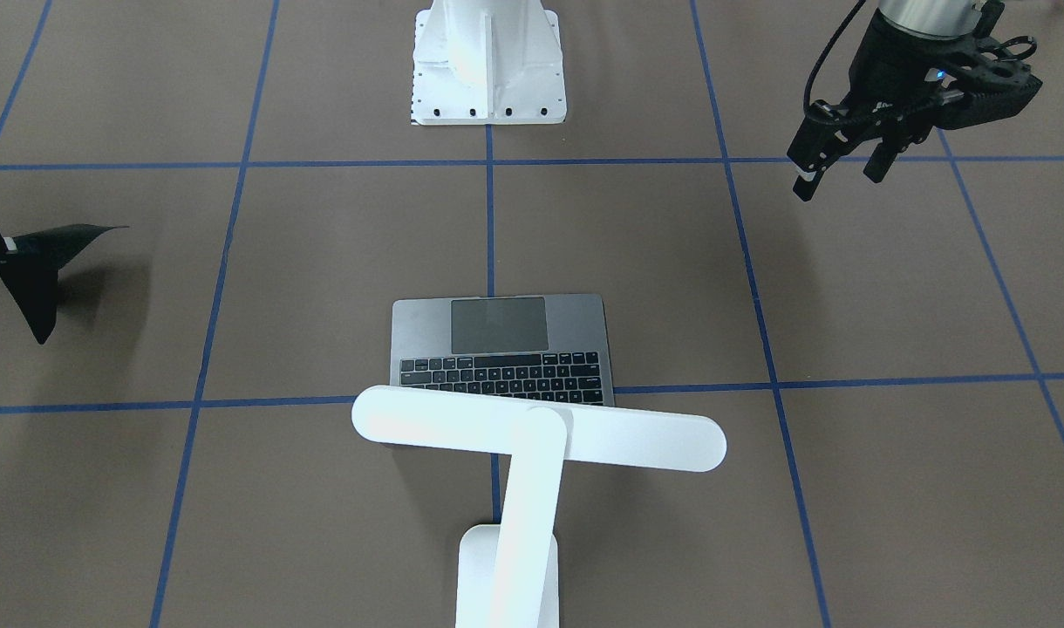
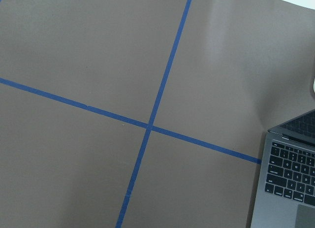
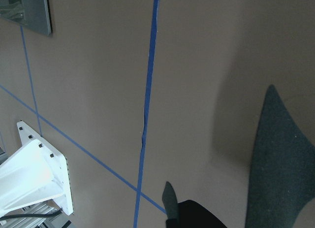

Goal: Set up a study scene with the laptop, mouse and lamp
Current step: 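Carry the black mouse pad with the right gripper into the workspace, then lower the black mouse pad flat onto the table beside the laptop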

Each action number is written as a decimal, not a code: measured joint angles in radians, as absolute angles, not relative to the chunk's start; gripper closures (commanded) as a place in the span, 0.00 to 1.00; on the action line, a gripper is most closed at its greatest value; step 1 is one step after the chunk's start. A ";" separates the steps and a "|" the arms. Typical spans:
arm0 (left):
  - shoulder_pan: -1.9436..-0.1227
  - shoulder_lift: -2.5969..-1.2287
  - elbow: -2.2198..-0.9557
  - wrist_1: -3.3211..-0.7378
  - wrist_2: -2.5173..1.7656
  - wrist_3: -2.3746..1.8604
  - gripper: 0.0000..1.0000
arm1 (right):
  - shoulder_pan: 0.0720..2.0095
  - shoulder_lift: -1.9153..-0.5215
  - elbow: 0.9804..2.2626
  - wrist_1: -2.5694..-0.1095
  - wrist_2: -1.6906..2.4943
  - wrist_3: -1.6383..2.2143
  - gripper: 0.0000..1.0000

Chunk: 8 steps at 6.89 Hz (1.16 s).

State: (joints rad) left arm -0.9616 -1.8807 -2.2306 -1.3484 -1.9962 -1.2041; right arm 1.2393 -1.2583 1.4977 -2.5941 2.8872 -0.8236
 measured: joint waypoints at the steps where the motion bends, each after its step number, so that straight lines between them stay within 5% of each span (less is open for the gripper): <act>1: -0.962 -1.881 -2.229 -1.348 -1.996 -1.204 0.01 | 1.200 -1.235 1.486 -2.495 2.923 -0.700 1.00; 8: -0.961 -1.881 -2.216 -1.348 -1.993 -1.203 0.01 | 1.047 -0.938 1.138 -2.198 3.131 -0.364 1.00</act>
